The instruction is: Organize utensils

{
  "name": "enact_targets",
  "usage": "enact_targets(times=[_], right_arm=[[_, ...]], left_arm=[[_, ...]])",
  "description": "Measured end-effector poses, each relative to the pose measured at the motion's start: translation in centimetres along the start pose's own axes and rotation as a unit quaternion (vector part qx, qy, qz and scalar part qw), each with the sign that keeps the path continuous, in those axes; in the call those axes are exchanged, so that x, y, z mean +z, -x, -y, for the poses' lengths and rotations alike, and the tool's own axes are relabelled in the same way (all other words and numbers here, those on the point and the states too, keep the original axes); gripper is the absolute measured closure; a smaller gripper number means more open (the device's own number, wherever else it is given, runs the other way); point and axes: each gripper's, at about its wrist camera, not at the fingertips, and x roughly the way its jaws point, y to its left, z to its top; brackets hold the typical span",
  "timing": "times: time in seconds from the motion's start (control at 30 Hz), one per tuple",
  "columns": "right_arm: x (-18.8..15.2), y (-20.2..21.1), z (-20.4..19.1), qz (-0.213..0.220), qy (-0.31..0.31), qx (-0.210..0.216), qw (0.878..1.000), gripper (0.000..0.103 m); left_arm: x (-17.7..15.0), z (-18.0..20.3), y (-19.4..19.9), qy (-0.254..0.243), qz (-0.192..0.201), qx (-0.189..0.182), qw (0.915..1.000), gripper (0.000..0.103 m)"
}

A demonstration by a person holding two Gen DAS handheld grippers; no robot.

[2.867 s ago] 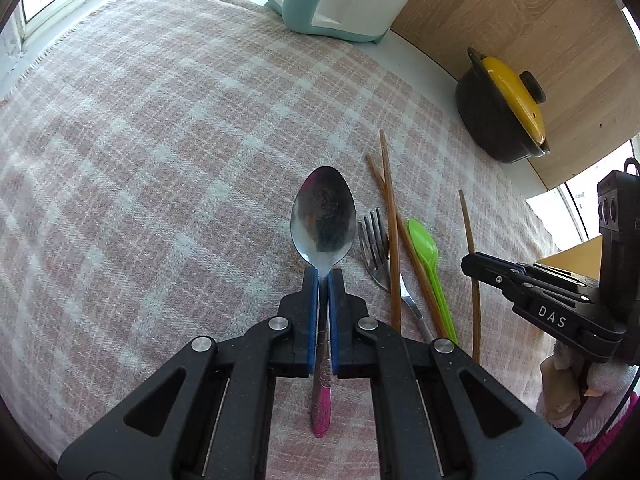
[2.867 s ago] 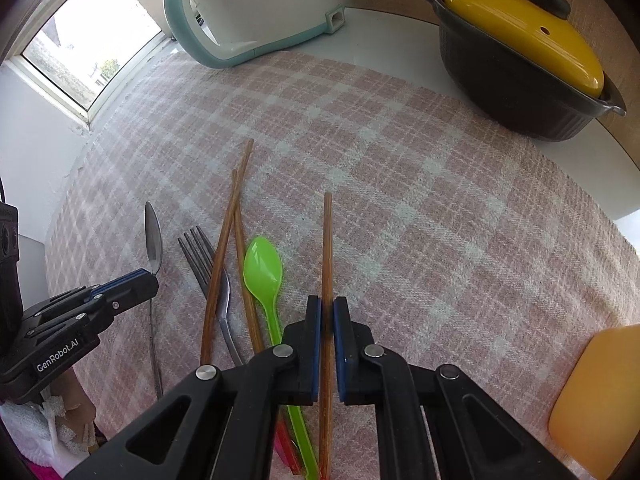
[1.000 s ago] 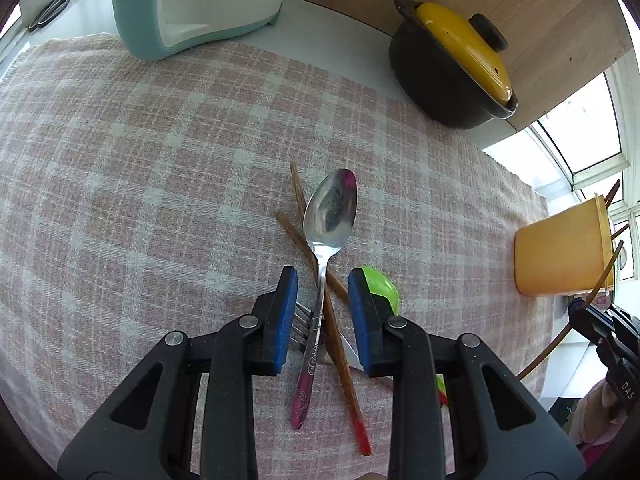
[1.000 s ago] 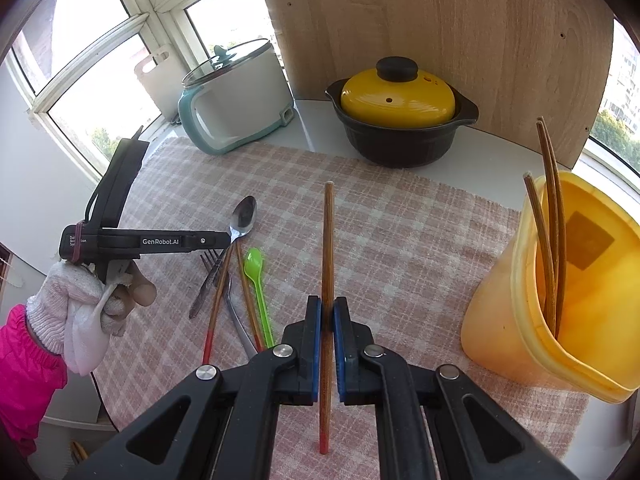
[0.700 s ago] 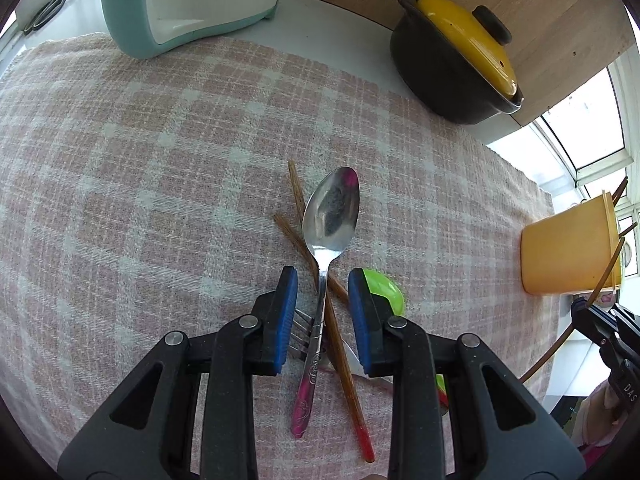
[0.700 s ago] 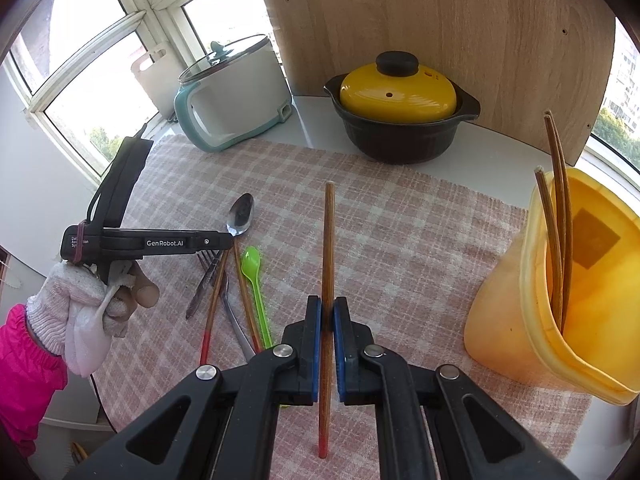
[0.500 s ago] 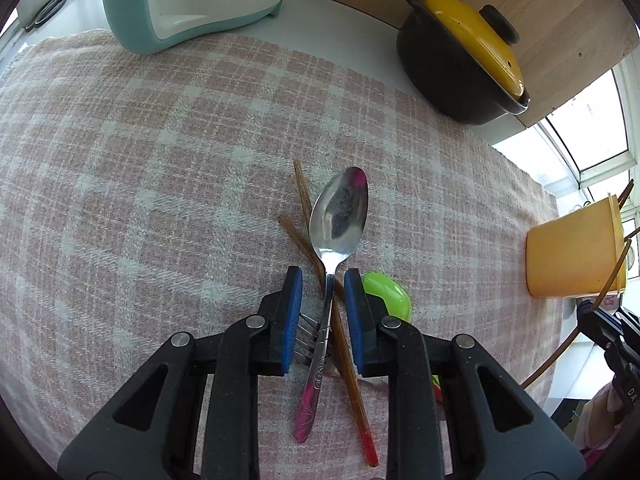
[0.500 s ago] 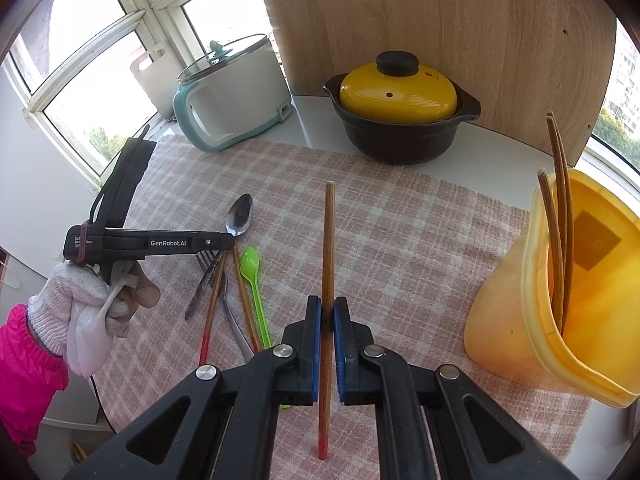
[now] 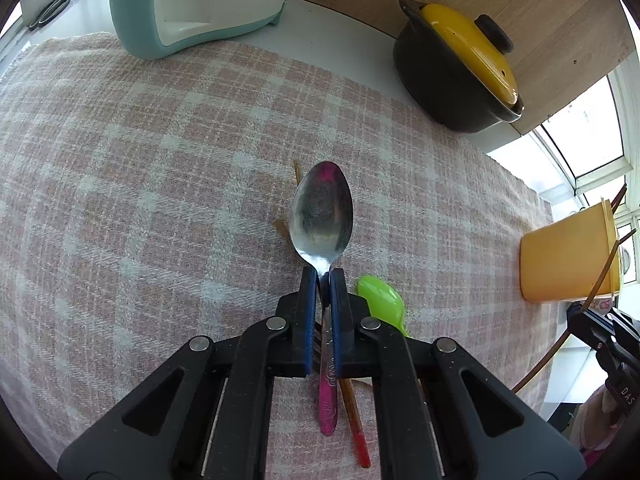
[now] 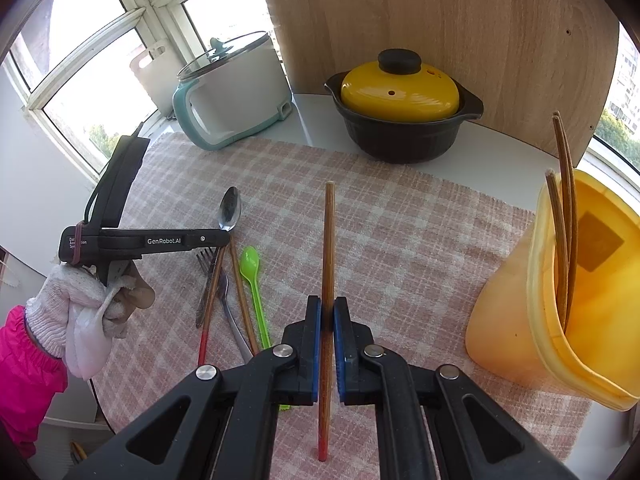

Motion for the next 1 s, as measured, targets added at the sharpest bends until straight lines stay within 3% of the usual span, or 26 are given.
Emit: enact_targets(times=[0.7,1.0], right_arm=[[0.1,-0.3,-0.6,-0.004,0.009,0.001,1.000,0.100],[0.0,-0.4,-0.7,-0.006,0.009,0.003,1.000,0.100]], left_arm=[[-0.8,-1.5,0.9,0.019,0.017,-0.006,0.9997,0.100],[-0.7,-2.6,0.7,0.051,0.007,-0.028,0.9983,0.096]])
